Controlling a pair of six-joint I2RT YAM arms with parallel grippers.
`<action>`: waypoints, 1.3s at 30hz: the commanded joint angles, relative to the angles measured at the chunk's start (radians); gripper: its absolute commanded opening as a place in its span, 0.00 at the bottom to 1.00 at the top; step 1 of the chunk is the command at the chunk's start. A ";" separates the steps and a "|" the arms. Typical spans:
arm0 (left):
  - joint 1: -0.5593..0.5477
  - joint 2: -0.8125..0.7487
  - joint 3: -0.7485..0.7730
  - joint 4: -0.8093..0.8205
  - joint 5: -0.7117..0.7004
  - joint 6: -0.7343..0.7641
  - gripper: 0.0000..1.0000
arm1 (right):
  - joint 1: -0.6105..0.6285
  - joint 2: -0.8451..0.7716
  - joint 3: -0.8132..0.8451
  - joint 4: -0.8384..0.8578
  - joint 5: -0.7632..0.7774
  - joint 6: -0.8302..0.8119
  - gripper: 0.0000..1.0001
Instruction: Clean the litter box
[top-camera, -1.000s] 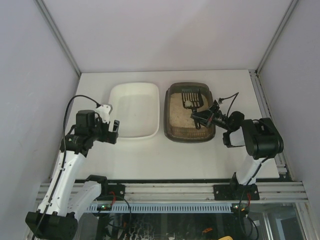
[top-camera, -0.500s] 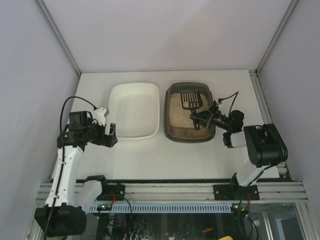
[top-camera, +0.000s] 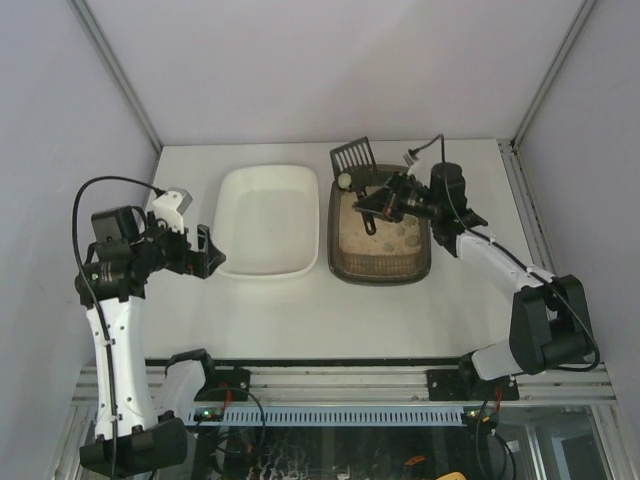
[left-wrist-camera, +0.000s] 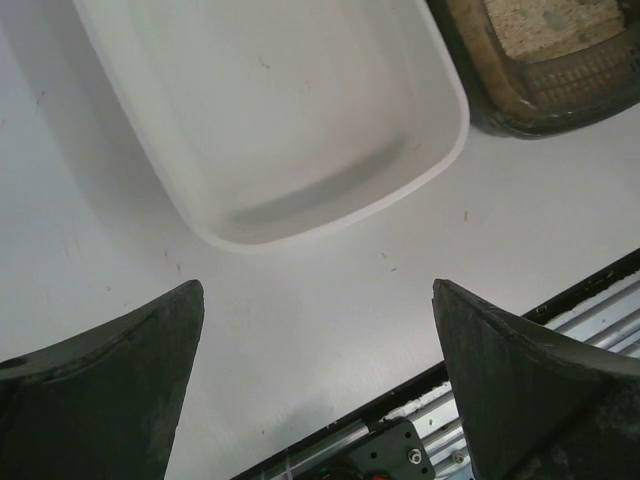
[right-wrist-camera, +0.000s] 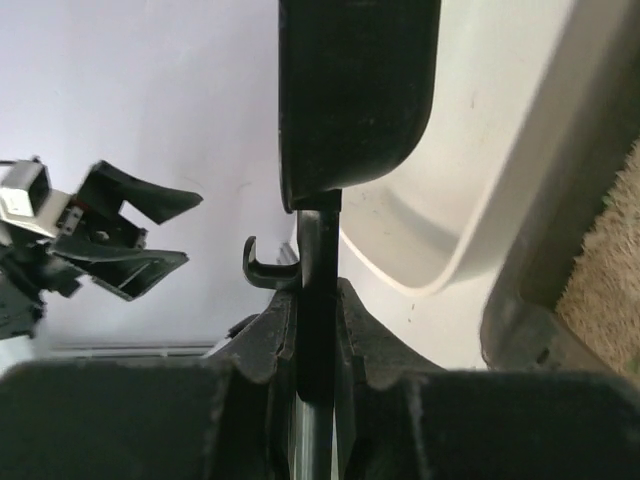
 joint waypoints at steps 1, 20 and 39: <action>0.025 0.006 0.063 -0.083 0.134 0.051 1.00 | 0.114 0.039 0.252 -0.472 0.149 -0.343 0.00; 0.065 -0.081 -0.138 0.060 -0.114 -0.056 1.00 | 0.596 0.463 0.740 -0.937 0.990 -0.765 0.00; 0.065 -0.082 -0.160 0.074 -0.107 -0.068 1.00 | 0.720 0.438 0.721 -0.908 1.274 -0.890 0.00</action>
